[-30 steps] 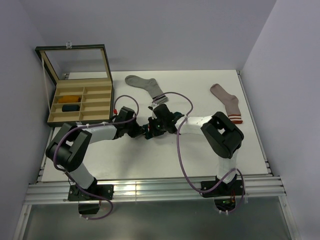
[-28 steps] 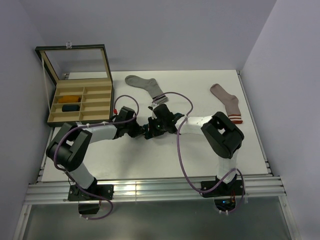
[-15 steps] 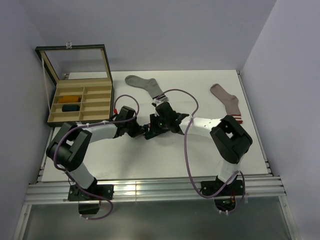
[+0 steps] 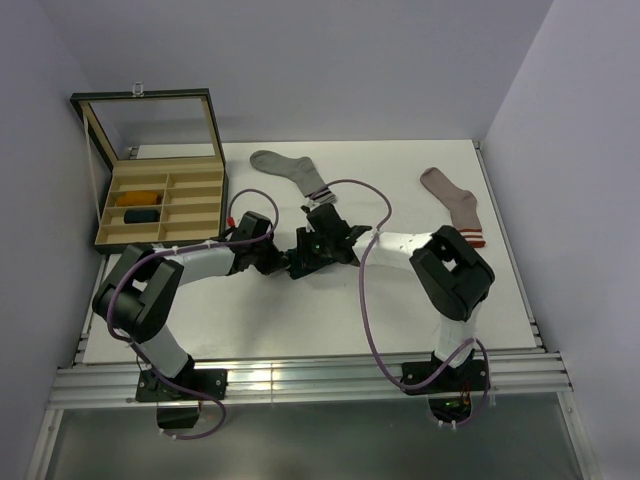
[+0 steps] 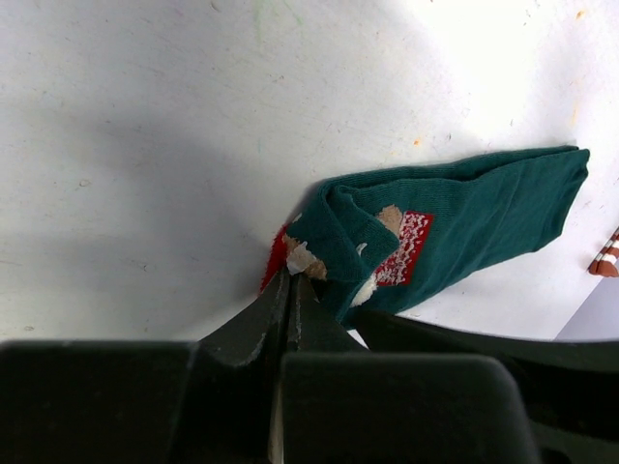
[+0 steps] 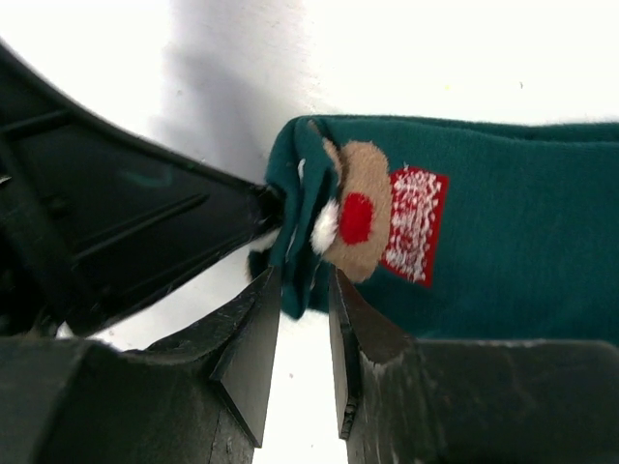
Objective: Roll the socks
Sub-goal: Roll the sock at the center of the board.
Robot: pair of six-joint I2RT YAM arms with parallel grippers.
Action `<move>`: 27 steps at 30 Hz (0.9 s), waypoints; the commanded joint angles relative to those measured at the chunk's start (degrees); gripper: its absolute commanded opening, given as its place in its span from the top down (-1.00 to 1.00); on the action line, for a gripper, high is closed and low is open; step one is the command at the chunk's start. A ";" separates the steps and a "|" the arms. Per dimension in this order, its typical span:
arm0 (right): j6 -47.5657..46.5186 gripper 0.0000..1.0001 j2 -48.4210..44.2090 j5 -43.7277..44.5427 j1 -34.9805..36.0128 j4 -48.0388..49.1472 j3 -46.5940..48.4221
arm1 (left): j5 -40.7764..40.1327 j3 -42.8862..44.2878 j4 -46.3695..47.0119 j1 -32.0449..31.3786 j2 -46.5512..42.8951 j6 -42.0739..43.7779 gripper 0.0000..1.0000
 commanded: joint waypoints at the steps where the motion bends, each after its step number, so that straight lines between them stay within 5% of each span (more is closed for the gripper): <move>1: 0.63 0.32 2.14 -0.22 -0.47 1.87 3.38 | -0.83 1.84 -1.39 -0.20 0.98 0.79 0.93; 27: 1.95 0.37 1.36 -2.07 -0.47 1.87 4.18 | -1.18 2.45 -2.53 -0.20 0.71 0.97 0.94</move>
